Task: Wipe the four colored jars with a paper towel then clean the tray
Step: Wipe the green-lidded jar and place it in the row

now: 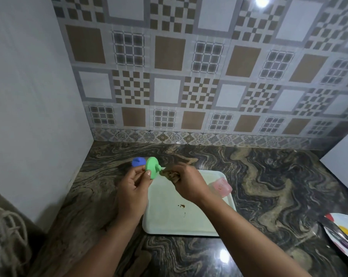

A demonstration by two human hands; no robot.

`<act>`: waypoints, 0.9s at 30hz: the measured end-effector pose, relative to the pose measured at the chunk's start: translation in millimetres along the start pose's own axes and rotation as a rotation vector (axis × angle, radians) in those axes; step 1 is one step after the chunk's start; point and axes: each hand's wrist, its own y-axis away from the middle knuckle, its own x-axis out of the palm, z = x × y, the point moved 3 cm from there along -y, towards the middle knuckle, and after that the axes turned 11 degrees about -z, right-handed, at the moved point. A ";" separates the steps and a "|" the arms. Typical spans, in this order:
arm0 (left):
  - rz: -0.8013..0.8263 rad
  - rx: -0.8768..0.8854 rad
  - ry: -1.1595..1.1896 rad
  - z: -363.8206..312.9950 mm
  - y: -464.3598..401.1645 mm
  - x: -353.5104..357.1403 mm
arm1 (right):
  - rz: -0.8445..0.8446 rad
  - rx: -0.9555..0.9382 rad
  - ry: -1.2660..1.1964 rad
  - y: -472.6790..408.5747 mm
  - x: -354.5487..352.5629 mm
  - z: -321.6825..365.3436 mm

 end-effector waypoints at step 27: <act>0.142 -0.912 0.753 -19.9 2.0 21.0 | -0.330 0.087 -0.246 3.3 -20.8 -19.4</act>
